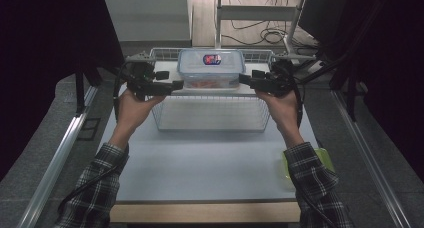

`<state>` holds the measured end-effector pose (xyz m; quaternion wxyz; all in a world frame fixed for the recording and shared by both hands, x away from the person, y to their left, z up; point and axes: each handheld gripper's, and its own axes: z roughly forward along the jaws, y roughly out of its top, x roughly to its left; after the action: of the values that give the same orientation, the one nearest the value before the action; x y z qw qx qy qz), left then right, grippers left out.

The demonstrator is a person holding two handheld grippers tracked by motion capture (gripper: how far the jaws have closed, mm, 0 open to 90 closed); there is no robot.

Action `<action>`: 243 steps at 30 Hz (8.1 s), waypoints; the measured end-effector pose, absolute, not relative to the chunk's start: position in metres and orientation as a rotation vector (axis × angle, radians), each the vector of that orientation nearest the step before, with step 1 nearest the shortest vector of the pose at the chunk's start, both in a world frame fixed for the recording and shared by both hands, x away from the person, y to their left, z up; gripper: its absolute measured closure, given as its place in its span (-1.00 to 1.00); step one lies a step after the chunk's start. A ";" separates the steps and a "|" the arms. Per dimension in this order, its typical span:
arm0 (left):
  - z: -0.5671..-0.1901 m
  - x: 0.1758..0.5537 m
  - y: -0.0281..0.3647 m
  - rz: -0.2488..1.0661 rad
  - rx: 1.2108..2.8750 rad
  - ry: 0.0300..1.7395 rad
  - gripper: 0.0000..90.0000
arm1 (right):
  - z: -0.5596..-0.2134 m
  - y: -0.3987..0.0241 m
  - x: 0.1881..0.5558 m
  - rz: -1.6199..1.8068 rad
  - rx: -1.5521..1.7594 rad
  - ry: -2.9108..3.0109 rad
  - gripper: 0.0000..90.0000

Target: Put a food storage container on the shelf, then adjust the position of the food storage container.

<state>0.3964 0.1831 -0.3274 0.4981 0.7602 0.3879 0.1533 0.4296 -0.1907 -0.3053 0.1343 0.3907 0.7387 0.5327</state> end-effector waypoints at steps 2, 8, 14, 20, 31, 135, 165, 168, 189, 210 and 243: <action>-0.331 0.390 0.185 0.383 1.853 0.935 -0.41 | -0.308 -0.191 0.425 1.535 1.113 2.152 -0.27; -0.341 0.370 0.189 0.378 1.884 0.913 -0.53 | -0.319 -0.191 0.409 1.498 1.050 2.180 -0.44; -0.351 0.351 0.189 0.367 1.906 0.880 -0.59 | -0.331 -0.187 0.394 1.457 0.987 2.213 -0.55; -0.363 0.333 0.189 0.355 1.923 0.864 -0.61 | -0.344 -0.182 0.378 1.432 0.929 2.242 -0.64; -0.387 0.307 0.186 0.362 1.959 0.853 -0.71 | -0.366 -0.185 0.352 1.430 0.887 2.280 -0.79; -0.521 0.211 0.195 0.440 2.054 0.960 -0.92 | -0.456 -0.337 0.284 0.957 1.299 2.068 0.50; -0.523 0.211 0.191 0.435 2.081 0.944 -0.91 | -0.479 -0.425 0.291 0.759 1.577 1.888 0.99; -0.523 0.211 0.192 0.438 2.080 0.946 -0.91 | -0.479 -0.422 0.291 0.779 1.580 1.901 0.99; -0.523 0.211 0.191 0.441 2.084 0.946 -0.91 | -0.481 -0.371 0.293 0.832 1.492 2.072 0.99; -0.524 0.212 0.190 0.441 2.085 0.948 -0.90 | -0.478 -0.313 0.296 0.881 1.338 2.235 0.99; -0.525 0.212 0.188 0.425 2.090 0.945 -0.90 | -0.486 -0.196 0.310 1.015 1.069 2.428 0.99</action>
<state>0.2122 0.1883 -0.5249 0.3932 0.8237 0.3725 0.1676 0.3105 -0.1955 -0.4857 0.1498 0.3721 0.8451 0.3534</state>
